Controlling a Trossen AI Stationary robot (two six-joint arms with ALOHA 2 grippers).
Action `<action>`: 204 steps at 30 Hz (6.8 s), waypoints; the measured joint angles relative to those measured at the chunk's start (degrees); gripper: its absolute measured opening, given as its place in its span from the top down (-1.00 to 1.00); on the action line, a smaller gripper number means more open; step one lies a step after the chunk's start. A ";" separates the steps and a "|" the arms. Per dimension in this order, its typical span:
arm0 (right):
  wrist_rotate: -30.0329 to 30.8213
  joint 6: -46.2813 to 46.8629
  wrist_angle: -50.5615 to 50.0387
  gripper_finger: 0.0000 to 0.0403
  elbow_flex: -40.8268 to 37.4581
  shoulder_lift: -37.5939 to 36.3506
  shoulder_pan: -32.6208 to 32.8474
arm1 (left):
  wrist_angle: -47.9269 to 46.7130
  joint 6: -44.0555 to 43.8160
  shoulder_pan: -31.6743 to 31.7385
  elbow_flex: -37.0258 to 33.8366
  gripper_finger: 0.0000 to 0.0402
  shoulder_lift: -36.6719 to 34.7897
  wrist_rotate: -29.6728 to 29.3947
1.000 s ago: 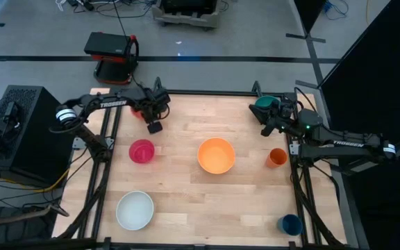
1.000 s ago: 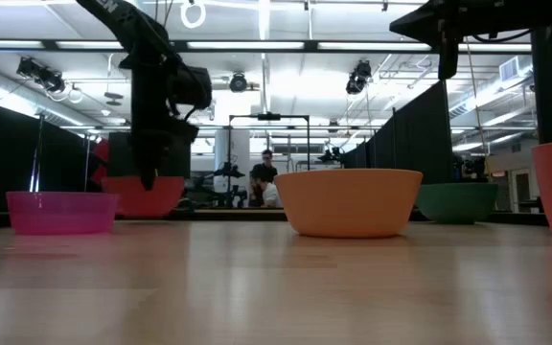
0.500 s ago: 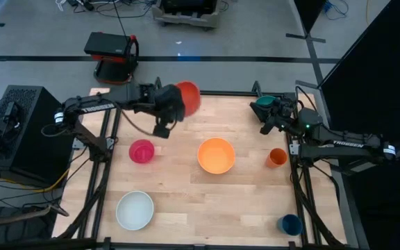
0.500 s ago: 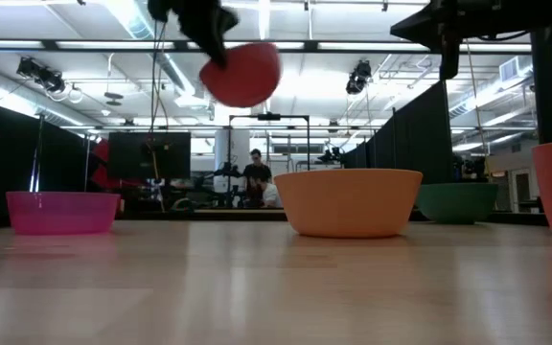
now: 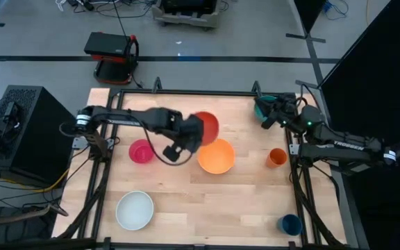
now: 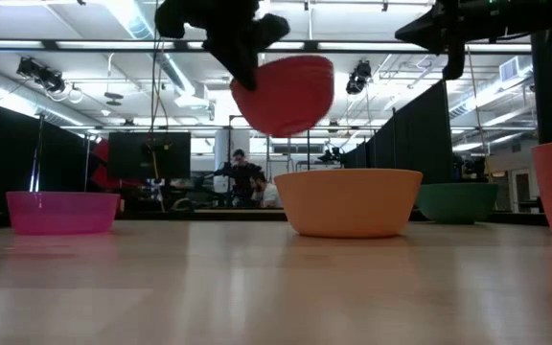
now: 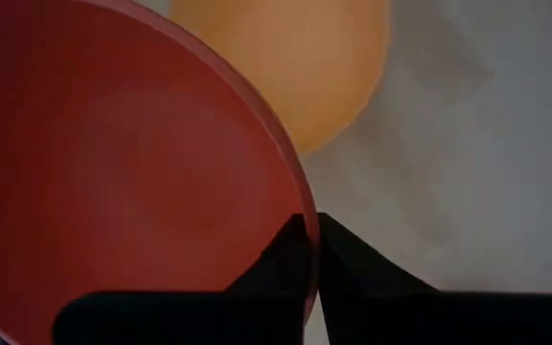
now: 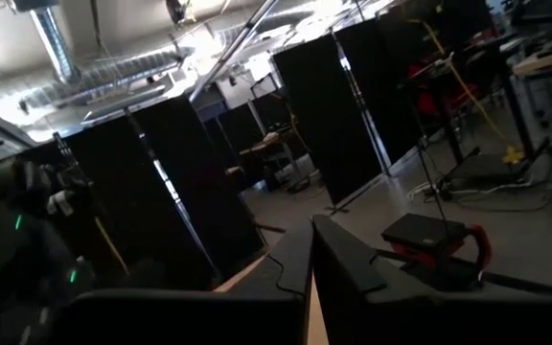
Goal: Nest bowls inside each other
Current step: Stack the orange bowl on top of the yellow bowl, then stack the blue bowl on top of the orange bowl
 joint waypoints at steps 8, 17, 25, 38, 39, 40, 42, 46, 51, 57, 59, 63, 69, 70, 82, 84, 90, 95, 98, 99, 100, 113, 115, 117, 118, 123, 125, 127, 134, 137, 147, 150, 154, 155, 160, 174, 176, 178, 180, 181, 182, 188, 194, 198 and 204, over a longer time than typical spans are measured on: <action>-0.04 -0.80 -0.31 1.00 0.00 -1.78 -1.90 | 3.68 1.91 -3.80 0.03 1.00 4.77 2.40; -2.61 -0.90 -2.12 1.00 0.00 -2.00 -3.29 | 9.10 3.16 -4.46 0.06 1.00 9.00 2.93; -5.41 -0.82 -2.51 1.00 0.00 -1.99 -3.36 | 10.80 2.30 -4.45 0.06 1.00 12.71 3.83; -9.70 -0.42 -2.90 1.00 0.00 -1.97 -3.38 | 9.54 -1.71 -4.44 0.08 1.00 16.97 5.85; -10.01 -0.39 -2.93 1.00 0.00 -1.97 -3.38 | 9.44 -2.02 -4.44 0.08 1.00 17.29 6.01; -10.06 -0.40 -2.93 1.00 0.00 -1.99 -3.38 | 8.89 -2.68 -4.38 0.06 1.00 17.80 6.21; -10.06 -0.41 -3.00 1.00 0.00 -1.99 -3.38 | 6.85 -4.23 -4.21 0.07 1.00 18.53 6.45; -10.06 -0.41 -3.35 1.00 0.00 -1.97 -3.38 | 3.13 -6.83 -3.89 0.24 1.00 20.20 6.16; -10.08 -0.43 -3.33 1.00 0.00 -1.97 -3.38 | 2.57 -7.73 -3.89 0.30 1.00 20.32 5.75; -10.09 -0.56 -3.42 1.00 0.00 -1.97 -3.38 | 1.35 -11.06 -3.89 0.60 1.00 20.38 5.93; -10.10 -0.61 -3.47 1.00 0.00 -1.97 -3.37 | 0.94 -12.05 -3.89 0.65 0.99 20.40 6.03; -10.11 -0.72 -3.55 1.00 0.00 -1.97 -3.37 | 0.11 -14.01 -3.89 0.76 0.99 20.43 6.23; -10.12 -0.89 -3.67 1.00 0.00 -1.97 -3.36 | -1.12 -16.97 -3.89 0.92 0.98 20.47 6.53; -10.11 -0.98 -3.68 1.00 0.00 -1.97 -3.38 | -1.24 -17.51 -3.89 1.03 0.98 20.49 6.56; -10.10 -3.31 -4.29 1.00 0.00 -1.97 -3.38 | -1.57 -17.90 -3.89 4.62 0.65 20.80 6.02; -10.19 -3.45 -5.14 1.00 0.01 -1.97 -3.44 | -2.19 -18.41 -3.64 6.80 0.60 20.78 4.88; -10.51 -3.53 -7.68 1.00 0.03 -1.97 -3.65 | -4.34 -20.16 -2.79 13.94 0.46 20.72 1.43; -10.78 -3.60 -9.79 1.00 0.05 -1.97 -3.83 | -6.12 -21.62 -2.08 19.88 0.35 20.66 -1.45; -10.94 -3.65 -11.06 1.00 0.06 -1.97 -3.93 | -7.19 -22.50 -1.66 23.44 0.28 20.62 -3.17; -10.98 -3.66 -11.57 1.00 0.10 -1.97 -4.00 | -7.55 -22.79 -1.52 24.63 0.26 20.61 -3.75; -10.87 -3.66 -13.27 1.00 0.56 -1.97 -4.35 | -7.73 -23.31 -1.36 25.47 0.26 20.61 -3.97; -9.56 -12.78 -46.68 0.99 17.05 4.11 -13.76 | -5.68 -27.17 1.92 29.18 0.25 20.46 -3.97; -9.68 -12.79 -48.03 0.95 17.18 4.88 -14.78 | -6.09 -27.84 2.82 29.33 0.23 20.13 -3.97; -9.81 -12.81 -49.37 0.91 17.30 5.64 -15.81 | -6.50 -28.50 3.73 29.48 0.20 19.80 -3.98; -9.87 -12.81 -50.04 0.89 17.37 6.02 -16.32 | -6.70 -28.83 4.18 29.55 0.19 19.64 -3.98; -10.18 -12.85 -53.40 0.79 17.69 7.94 -18.88 | -7.73 -30.49 6.44 29.92 0.13 18.82 -4.00; -10.30 -12.86 -54.74 0.75 17.81 8.70 -19.91 | -8.14 -31.15 7.35 30.07 0.10 18.49 -4.00; -10.43 -12.87 -56.08 0.71 17.94 9.47 -20.93 | -8.55 -31.81 8.25 30.22 0.08 18.16 -4.01; -10.59 -12.60 -60.35 0.28 18.05 12.74 -24.07 | -10.14 -33.92 12.04 30.42 -0.13 15.68 -4.03; -11.17 -12.59 -62.74 0.06 18.05 15.14 -25.28 | -10.43 -34.20 13.56 30.42 -0.22 14.48 -3.94; -15.68 -13.85 -64.03 -0.16 18.05 22.41 -26.59 | -9.45 -35.68 15.74 30.40 -0.29 11.85 -1.16; -16.19 -14.57 -64.04 -0.14 18.05 23.83 -26.60 | -8.72 -36.46 16.07 30.39 -0.29 11.13 0.02; -16.87 -15.54 -64.06 -0.13 18.05 25.74 -26.62 | -7.74 -37.50 16.49 30.37 -0.29 10.18 1.60; -17.04 -15.78 -64.07 -0.12 18.05 26.21 -26.62 | -7.49 -37.76 16.60 30.37 -0.28 9.94 1.99; -17.69 -17.09 -64.11 -0.11 18.05 28.17 -26.64 | -5.51 -38.99 16.96 30.19 -0.27 8.58 3.84; -18.19 -17.09 -63.14 -0.16 18.03 28.01 -26.64 | 14.89 -49.35 10.75 12.22 -0.11 3.06 0.48; -18.61 -17.08 -63.15 -0.16 18.03 28.01 -26.63 | 16.42 -51.28 10.53 8.11 -0.11 -0.43 -0.62; -19.02 -17.07 -63.16 -0.16 18.03 28.01 -26.63 | 17.95 -53.20 10.32 4.01 -0.10 -3.91 -1.72; -19.44 -17.05 -63.18 -0.16 18.03 28.01 -26.63 | 19.49 -55.12 10.10 -0.10 -0.10 -7.39 -2.82; -19.65 -17.05 -63.18 -0.16 18.03 28.01 -26.63 | 20.25 -56.09 10.00 -2.15 -0.10 -9.13 -3.37; -19.86 -17.04 -63.19 -0.16 18.03 28.01 -26.63 | 21.02 -57.05 9.89 -4.20 -0.10 -10.87 -3.92; -21.11 -17.00 -63.23 -0.16 18.03 28.01 -26.62 | 25.62 -62.82 9.25 -16.51 -0.09 -21.32 -7.22; -22.55 -17.17 -64.42 -0.16 18.03 28.18 -26.12 | 29.03 -67.66 9.05 -23.95 -0.09 -27.65 -7.86; -21.89 -17.28 -65.55 -0.16 18.01 28.66 -25.37 | 29.50 -67.75 9.05 -24.42 -0.09 -28.20 -7.69; -19.81 -18.19 -66.13 -0.16 18.01 29.92 -25.00 | 30.70 -67.13 9.05 -24.49 -0.09 -28.09 -7.43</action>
